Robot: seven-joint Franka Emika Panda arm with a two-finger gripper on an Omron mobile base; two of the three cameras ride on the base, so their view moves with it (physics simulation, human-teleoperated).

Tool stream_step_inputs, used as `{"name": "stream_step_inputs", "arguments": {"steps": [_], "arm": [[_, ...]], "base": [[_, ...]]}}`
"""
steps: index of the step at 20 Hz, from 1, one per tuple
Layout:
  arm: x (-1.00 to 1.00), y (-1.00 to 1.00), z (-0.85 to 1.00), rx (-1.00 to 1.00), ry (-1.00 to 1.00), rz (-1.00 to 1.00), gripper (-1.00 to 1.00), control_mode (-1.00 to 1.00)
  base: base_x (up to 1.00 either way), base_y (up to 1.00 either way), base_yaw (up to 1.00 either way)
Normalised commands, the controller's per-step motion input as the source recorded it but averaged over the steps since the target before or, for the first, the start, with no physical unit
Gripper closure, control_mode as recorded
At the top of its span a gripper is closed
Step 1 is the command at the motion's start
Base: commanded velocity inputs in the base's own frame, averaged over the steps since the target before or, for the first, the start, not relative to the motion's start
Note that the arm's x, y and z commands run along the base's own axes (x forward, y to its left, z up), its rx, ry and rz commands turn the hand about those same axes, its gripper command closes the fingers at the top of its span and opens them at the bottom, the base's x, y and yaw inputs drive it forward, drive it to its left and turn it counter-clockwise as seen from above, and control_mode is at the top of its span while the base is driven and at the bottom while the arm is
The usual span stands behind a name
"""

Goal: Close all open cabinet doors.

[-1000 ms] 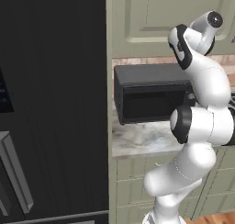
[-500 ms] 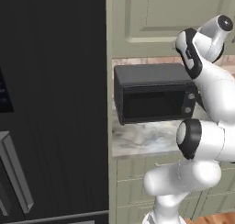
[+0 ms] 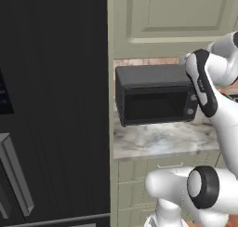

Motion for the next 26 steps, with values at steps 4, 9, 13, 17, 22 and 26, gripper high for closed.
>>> {"name": "stream_step_inputs", "arguments": {"steps": [4, 9, 13, 17, 22, 26], "arm": [[-0.78, 0.36, -0.24, 0.0, 0.03, -0.12, -1.0, -1.0], [-0.75, 0.28, -0.37, 0.0, 0.07, -0.12, -1.0, -1.0], [-0.8, 0.12, -0.37, 0.0, 0.08, -0.08, -1.0, -1.0], [-0.77, 0.08, -0.32, 0.0, 0.12, -0.05, -1.0, -1.0], [-0.71, 0.17, -0.24, 0.0, 0.11, -0.04, -1.0, -1.0], [-0.34, 0.37, -0.25, -0.03, 0.07, 0.0, -1.0, -1.0]], "base": [[0.0, 0.0, 0.0], [0.0, 0.0, 0.0], [0.0, 0.0, 0.0], [0.0, 0.0, 0.0], [0.0, 0.0, 0.0], [0.0, 0.0, 0.0]]}}
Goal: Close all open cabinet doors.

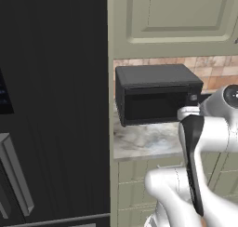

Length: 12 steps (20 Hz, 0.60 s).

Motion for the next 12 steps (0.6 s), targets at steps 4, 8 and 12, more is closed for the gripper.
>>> {"name": "stream_step_inputs", "arguments": {"steps": [4, 8, 12], "arm": [[-0.04, 0.29, -0.11, -0.04, 0.06, 0.0, -1.0, -1.0], [0.0, 0.14, -0.03, -0.02, 0.02, 0.0, -1.0, -1.0], [0.0, 0.03, 0.0, -0.01, 0.0, 0.0, -1.0, -1.0]], "base": [[0.0, 0.0, 0.0], [0.0, 0.0, 0.0], [0.0, 0.0, 0.0]]}}
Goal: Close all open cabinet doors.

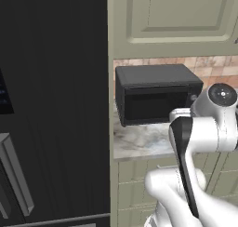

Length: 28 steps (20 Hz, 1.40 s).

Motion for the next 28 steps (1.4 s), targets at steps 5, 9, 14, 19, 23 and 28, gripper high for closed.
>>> {"name": "stream_step_inputs", "arguments": {"steps": [5, 9, 14, 19, 23, 28], "arm": [[-0.05, 0.01, 0.0, 0.0, -0.03, 0.0, -1.0, -1.0], [-0.19, 0.0, 0.0, -0.02, -0.16, -0.03, -1.0, -1.0], [-0.16, -0.04, -0.02, -0.01, -0.09, -0.07, -1.0, 1.0], [0.0, 0.0, 0.0, 0.0, 0.0, 0.0, -1.0, 1.0], [0.0, 0.0, 0.0, 0.0, 0.0, 0.0, -1.0, 1.0], [0.0, 0.0, 0.0, 0.0, 0.0, 0.0, -1.0, 1.0]], "base": [[0.0, 0.0, 0.0], [0.0, 0.0, 0.0], [-0.13, -0.1, -0.09], [-0.37, -0.33, -0.31], [-0.33, -0.4, -0.38], [-0.31, -0.54, -0.38]]}}
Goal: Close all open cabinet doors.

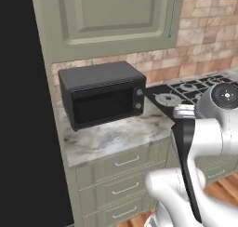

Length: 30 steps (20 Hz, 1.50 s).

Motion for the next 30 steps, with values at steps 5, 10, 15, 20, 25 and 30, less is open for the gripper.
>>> {"name": "stream_step_inputs", "arguments": {"steps": [5, 10, 15, 20, 25, 30], "arm": [[0.0, 0.0, 0.0, 0.0, 0.0, 0.0, -1.0, 1.0], [0.0, 0.0, 0.0, 0.0, 0.0, 0.0, -1.0, 1.0], [0.0, 0.0, 0.0, 0.0, 0.0, 0.0, -1.0, 1.0], [0.0, 0.0, 0.0, 0.0, 0.0, 0.0, -1.0, 1.0], [0.0, 0.0, 0.0, 0.0, 0.0, 0.0, -1.0, 1.0], [0.0, 0.0, 0.0, 0.0, 0.0, 0.0, -1.0, 1.0]], "base": [[-0.18, -0.6, -0.39], [-0.02, -0.56, -0.43], [0.0, -0.44, -0.5], [0.09, -0.27, -0.57], [0.17, -0.16, -0.59], [0.21, -0.13, -0.6]]}}
